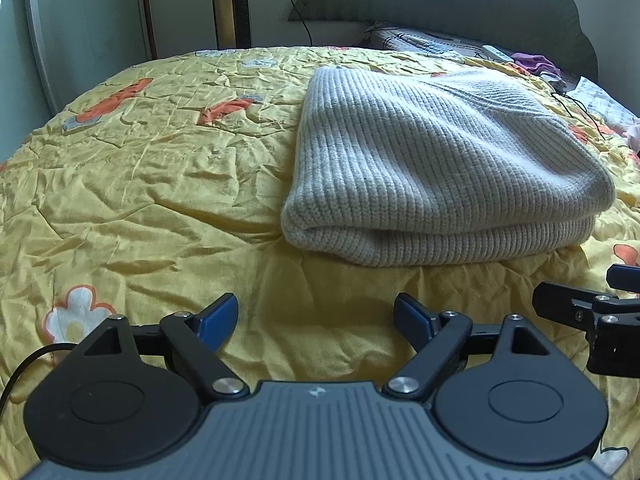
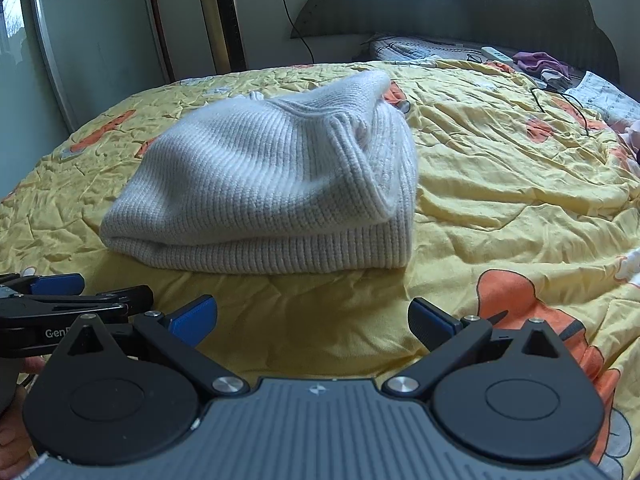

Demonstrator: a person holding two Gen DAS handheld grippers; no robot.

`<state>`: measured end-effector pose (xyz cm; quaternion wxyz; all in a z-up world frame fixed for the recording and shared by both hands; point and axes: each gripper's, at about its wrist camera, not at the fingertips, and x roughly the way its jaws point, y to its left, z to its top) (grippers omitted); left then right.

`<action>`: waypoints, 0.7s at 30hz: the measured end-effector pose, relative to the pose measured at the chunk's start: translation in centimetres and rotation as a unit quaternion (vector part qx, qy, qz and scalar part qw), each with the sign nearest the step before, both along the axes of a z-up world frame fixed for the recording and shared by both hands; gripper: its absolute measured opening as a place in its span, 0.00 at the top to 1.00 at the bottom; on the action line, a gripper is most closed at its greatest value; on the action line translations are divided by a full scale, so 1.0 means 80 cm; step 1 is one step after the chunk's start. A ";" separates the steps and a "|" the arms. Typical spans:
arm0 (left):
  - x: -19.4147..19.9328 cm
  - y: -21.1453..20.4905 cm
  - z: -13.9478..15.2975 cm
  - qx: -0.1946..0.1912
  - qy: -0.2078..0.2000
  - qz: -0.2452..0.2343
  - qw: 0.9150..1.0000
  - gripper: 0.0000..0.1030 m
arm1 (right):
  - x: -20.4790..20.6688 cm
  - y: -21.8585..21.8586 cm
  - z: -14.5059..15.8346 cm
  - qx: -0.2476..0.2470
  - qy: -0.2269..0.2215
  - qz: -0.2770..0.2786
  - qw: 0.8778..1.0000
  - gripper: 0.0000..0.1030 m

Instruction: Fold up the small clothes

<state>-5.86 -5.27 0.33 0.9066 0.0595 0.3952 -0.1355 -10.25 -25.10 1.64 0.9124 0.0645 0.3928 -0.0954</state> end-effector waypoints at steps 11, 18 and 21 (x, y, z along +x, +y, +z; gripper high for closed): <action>-0.005 -0.004 -0.007 0.006 -0.015 0.005 1.000 0.07 | -0.001 -0.004 -0.011 0.002 0.002 -0.003 1.000 0.00; -0.010 -0.003 -0.011 0.007 -0.027 0.009 1.000 0.02 | -0.002 -0.006 -0.016 0.002 0.002 -0.005 1.000 0.00; -0.013 -0.002 -0.011 0.009 -0.033 0.008 0.999 0.02 | -0.003 -0.008 -0.020 -0.003 0.000 -0.003 1.000 0.00</action>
